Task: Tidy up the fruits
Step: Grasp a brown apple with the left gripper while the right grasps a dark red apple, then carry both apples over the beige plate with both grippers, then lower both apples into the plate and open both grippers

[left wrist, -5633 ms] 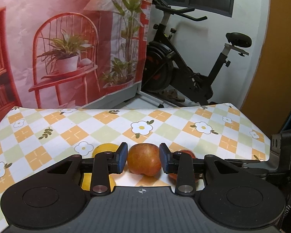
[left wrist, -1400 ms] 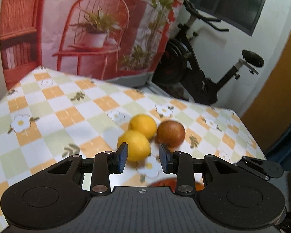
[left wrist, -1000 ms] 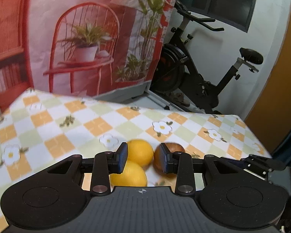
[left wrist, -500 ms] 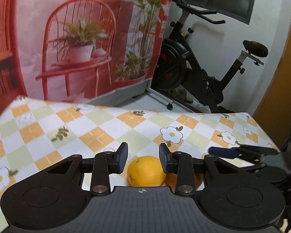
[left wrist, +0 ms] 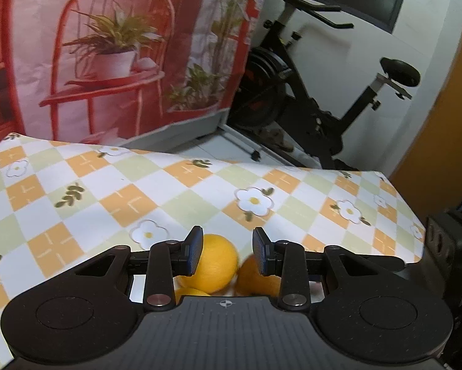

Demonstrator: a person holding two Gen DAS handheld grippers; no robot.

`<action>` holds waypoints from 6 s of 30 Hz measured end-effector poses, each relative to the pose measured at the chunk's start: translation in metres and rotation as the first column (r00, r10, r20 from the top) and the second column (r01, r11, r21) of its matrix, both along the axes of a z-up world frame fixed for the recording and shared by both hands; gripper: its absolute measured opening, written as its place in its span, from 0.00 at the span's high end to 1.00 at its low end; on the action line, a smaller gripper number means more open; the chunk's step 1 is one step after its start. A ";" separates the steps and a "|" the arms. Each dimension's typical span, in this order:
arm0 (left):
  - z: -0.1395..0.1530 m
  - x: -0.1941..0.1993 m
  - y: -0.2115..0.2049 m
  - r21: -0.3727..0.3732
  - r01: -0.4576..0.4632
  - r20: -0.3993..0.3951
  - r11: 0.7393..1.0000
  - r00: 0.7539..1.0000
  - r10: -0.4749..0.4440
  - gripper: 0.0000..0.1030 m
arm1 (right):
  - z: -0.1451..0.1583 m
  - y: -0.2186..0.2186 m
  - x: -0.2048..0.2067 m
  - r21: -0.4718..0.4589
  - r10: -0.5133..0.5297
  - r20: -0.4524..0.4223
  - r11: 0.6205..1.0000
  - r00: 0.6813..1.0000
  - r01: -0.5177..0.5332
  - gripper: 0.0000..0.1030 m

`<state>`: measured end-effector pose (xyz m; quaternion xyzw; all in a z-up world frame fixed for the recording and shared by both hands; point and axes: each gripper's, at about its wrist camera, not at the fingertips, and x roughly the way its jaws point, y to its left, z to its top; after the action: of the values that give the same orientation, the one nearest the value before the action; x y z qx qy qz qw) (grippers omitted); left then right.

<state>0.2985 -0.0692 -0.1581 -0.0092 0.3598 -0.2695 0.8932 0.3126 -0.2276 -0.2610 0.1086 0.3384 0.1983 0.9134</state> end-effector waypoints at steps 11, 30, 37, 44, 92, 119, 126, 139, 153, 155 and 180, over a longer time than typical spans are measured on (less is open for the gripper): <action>-0.013 0.003 -0.019 -0.033 0.067 -0.124 0.997 0.990 -0.071 0.64 | 0.004 0.015 -0.034 -0.231 0.032 0.124 0.973 0.992 -0.003 0.44; -0.030 0.004 -0.030 -0.049 0.105 -0.204 0.993 0.973 -0.113 0.62 | 0.001 0.015 -0.053 -0.303 0.058 0.201 0.953 0.978 0.006 0.44; -0.032 0.005 -0.028 -0.067 0.099 -0.223 0.993 0.968 -0.112 0.59 | 0.002 -0.001 -0.054 -0.200 0.036 0.176 0.980 0.984 0.000 0.44; -0.034 0.007 -0.027 -0.077 0.103 -0.231 0.992 0.966 -0.118 0.61 | 0.002 -0.007 -0.055 -0.164 0.035 0.167 0.986 0.985 -0.007 0.45; 0.027 -0.111 0.006 -0.090 0.228 -0.163 0.969 0.957 -0.241 0.70 | 0.067 0.027 -0.176 -0.163 0.121 0.228 0.983 0.966 -0.085 0.46; -0.017 -0.137 0.048 -0.016 0.152 -0.282 0.988 0.948 -0.151 0.70 | 0.024 0.089 -0.191 -0.189 0.247 0.107 0.956 0.963 -0.225 0.45; -0.018 -0.137 0.049 0.003 0.149 -0.264 0.989 0.954 -0.143 0.70 | 0.021 0.091 -0.185 -0.176 0.250 0.104 0.957 0.963 -0.229 0.45; -0.019 -0.139 0.044 0.028 0.162 -0.262 0.986 0.953 -0.149 0.69 | 0.017 0.088 -0.186 -0.151 0.232 0.088 0.964 0.969 -0.218 0.45; -0.021 -0.141 0.048 0.041 0.144 -0.245 0.989 0.961 -0.130 0.66 | 0.028 0.081 -0.195 -0.138 0.213 0.121 0.971 0.970 -0.196 0.45; -0.020 -0.142 0.048 0.045 0.146 -0.241 0.988 0.962 -0.131 0.66 | 0.030 0.078 -0.196 -0.140 0.211 0.125 0.971 0.970 -0.193 0.45; 0.048 -0.116 0.060 -0.035 -0.078 0.115 0.996 0.990 0.082 0.67 | 0.064 0.010 -0.168 -0.195 -0.018 0.258 0.978 0.966 0.070 0.45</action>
<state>0.1827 -0.0091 -0.1100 -0.0216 0.3024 -0.2390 0.9225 0.1449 -0.2181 -0.1972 -0.0038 0.2342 0.1545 0.9598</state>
